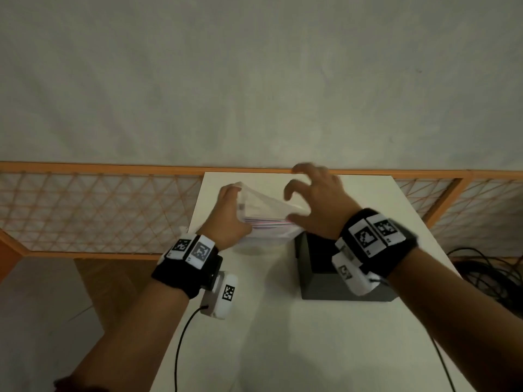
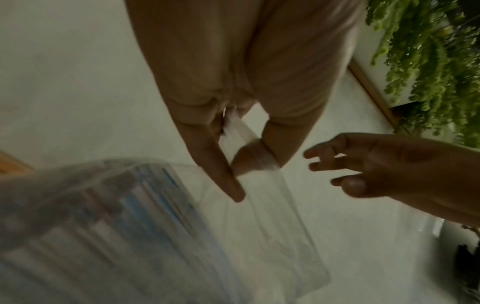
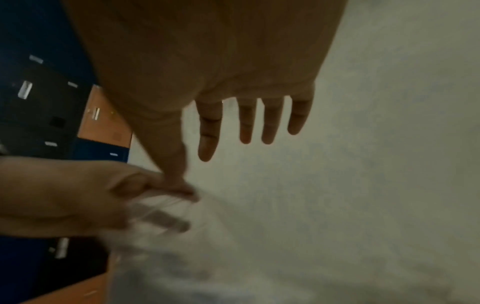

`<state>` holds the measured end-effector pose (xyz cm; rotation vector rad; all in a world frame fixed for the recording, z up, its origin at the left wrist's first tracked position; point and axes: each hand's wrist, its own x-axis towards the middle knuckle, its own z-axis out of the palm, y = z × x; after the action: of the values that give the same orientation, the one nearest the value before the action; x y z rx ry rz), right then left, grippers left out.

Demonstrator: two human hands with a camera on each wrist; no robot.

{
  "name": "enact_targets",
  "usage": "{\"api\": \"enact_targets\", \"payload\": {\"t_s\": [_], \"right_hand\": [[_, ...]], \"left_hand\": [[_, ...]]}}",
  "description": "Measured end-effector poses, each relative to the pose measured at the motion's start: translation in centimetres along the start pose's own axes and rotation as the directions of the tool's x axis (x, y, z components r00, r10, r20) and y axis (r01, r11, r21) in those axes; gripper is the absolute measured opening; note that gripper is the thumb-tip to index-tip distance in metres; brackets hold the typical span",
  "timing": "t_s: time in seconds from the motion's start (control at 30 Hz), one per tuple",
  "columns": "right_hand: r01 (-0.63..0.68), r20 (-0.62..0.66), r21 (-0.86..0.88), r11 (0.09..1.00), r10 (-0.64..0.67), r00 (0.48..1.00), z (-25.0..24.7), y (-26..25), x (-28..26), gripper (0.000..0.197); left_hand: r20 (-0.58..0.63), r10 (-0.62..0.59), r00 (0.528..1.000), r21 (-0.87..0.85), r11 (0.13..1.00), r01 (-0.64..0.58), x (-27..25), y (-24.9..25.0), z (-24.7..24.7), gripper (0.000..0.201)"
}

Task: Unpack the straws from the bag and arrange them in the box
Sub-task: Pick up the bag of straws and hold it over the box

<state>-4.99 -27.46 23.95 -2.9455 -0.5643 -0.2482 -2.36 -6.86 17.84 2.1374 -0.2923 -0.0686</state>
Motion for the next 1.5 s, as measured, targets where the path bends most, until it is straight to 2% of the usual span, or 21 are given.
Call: {"api": "enact_targets", "payload": {"t_s": [0.1, 0.17, 0.2, 0.27, 0.33, 0.37, 0.43, 0.5, 0.57, 0.63, 0.7, 0.83, 0.9, 0.97, 1.0, 1.1, 1.17, 1.27, 1.33, 1.43, 1.5], "right_hand": [[0.039, 0.156, 0.084, 0.996, -0.052, 0.986, 2.6, -1.9, -0.9, 0.078], [-0.027, 0.309, 0.001, 1.000, 0.026, 0.951, 4.1, -2.2, -0.9, 0.098], [-0.060, 0.339, -0.055, 0.997, 0.075, 0.938, 4.7, -2.1, -0.9, 0.099], [-0.111, 0.249, -0.116, 0.987, 0.137, 0.959, 5.0, -1.8, -0.7, 0.079], [-0.139, 0.045, -0.082, 0.987, 0.143, 0.989, 4.4, -1.4, -0.3, 0.045], [-0.143, -0.039, -0.039, 0.989, 0.142, 0.989, 3.8, -1.1, 0.0, 0.038], [-0.152, -0.174, 0.080, 0.985, 0.164, 0.971, 2.3, -0.6, 0.5, 0.036], [-0.138, -0.263, 0.231, 0.963, 0.198, 0.944, 0.6, -0.1, 0.7, 0.045], [-0.112, -0.246, 0.403, 0.908, 0.225, 0.943, -1.0, 0.6, 0.7, 0.039], [-0.112, -0.176, 0.457, 0.883, 0.213, 0.961, -2.1, 1.5, 0.3, 0.034], [-0.105, -0.150, 0.457, 0.883, 0.193, 0.970, -3.3, 2.0, -0.5, 0.032], [-0.122, -0.152, 0.493, 0.861, 0.223, 0.963, -6.4, 3.3, -2.4, 0.030], [-0.115, -0.137, 0.475, 0.873, 0.203, 0.970, -7.6, 4.7, -3.2, 0.026], [-0.123, -0.086, 0.459, 0.880, 0.181, 0.980, -8.2, 6.3, -4.2, 0.021], [-0.144, -0.049, 0.443, 0.885, 0.184, 0.982, -8.3, 7.3, -4.9, 0.026], [-0.208, 0.073, 0.386, 0.899, 0.195, 0.978, -7.9, 10.3, -7.6, 0.046], [-0.238, 0.154, 0.381, 0.893, 0.193, 0.969, -7.4, 11.6, -9.3, 0.054], [-0.265, 0.322, 0.344, 0.901, 0.152, 0.934, -6.5, 13.0, -11.2, 0.072], [-0.250, 0.412, 0.316, 0.915, 0.105, 0.905, -5.5, 13.4, -11.8, 0.087], [-0.189, 0.445, 0.209, 0.960, 0.079, 0.892, -3.3, 14.2, -12.0, 0.104], [-0.201, 0.418, 0.168, 0.965, 0.115, 0.901, -2.1, 15.2, -11.5, 0.100]], "left_hand": [[0.003, 0.034, 0.999, 0.004, 0.999, -0.034, 0.2, 1.3, 0.7, 0.082], [-0.036, 0.075, 0.997, -0.008, 0.997, -0.075, 0.2, 2.2, 0.2, 0.083], [-0.068, 0.111, 0.992, -0.009, 0.994, -0.111, 0.0, 2.7, -0.2, 0.080], [-0.130, 0.207, 0.970, -0.021, 0.977, -0.211, -0.4, 3.3, -1.3, 0.073], [-0.163, 0.296, 0.941, -0.010, 0.953, -0.301, -1.0, 3.8, -2.3, 0.074], [-0.171, 0.332, 0.928, 0.038, 0.943, -0.331, -1.3, 3.9, -2.7, 0.081], [-0.170, 0.371, 0.913, 0.169, 0.924, -0.344, -1.7, 3.6, -3.0, 0.099], [-0.150, 0.312, 0.938, 0.159, 0.944, -0.288, -2.3, 3.6, -2.9, 0.111], [-0.126, 0.202, 0.971, -0.013, 0.979, -0.206, -2.7, 4.1, -2.3, 0.109], [-0.091, 0.144, 0.985, -0.145, 0.977, -0.156, -3.0, 4.8, -1.3, 0.094], [-0.059, 0.143, 0.988, -0.185, 0.971, -0.151, -3.1, 5.7, -0.2, 0.085], [0.032, 0.180, 0.983, -0.329, 0.931, -0.160, -2.9, 8.0, 2.0, 0.093], [0.078, 0.193, 0.978, -0.380, 0.913, -0.150, -2.5, 9.4, 3.2, 0.077], [0.079, 0.142, 0.987, -0.415, 0.905, -0.097, -2.0, 10.6, 4.7, 0.046], [0.067, 0.080, 0.994, -0.429, 0.902, -0.044, -1.7, 10.9, 5.5, 0.033], [0.151, -0.173, 0.973, -0.462, 0.858, 0.225, -0.7, 10.4, 7.9, 0.017], [0.274, -0.310, 0.911, -0.543, 0.732, 0.412, -0.6, 9.5, 9.1, 0.017], [0.367, -0.359, 0.858, -0.608, 0.606, 0.514, -0.3, 8.4, 11.2, 0.020], [0.432, -0.412, 0.802, -0.650, 0.475, 0.594, 0.1, 8.1, 12.0, 0.022], [0.558, -0.430, 0.710, -0.625, 0.345, 0.700, 0.7, 8.1, 12.7, 0.023], [0.572, -0.428, 0.699, -0.622, 0.329, 0.711, 1.0, 8.3, 12.9, 0.034]]}}
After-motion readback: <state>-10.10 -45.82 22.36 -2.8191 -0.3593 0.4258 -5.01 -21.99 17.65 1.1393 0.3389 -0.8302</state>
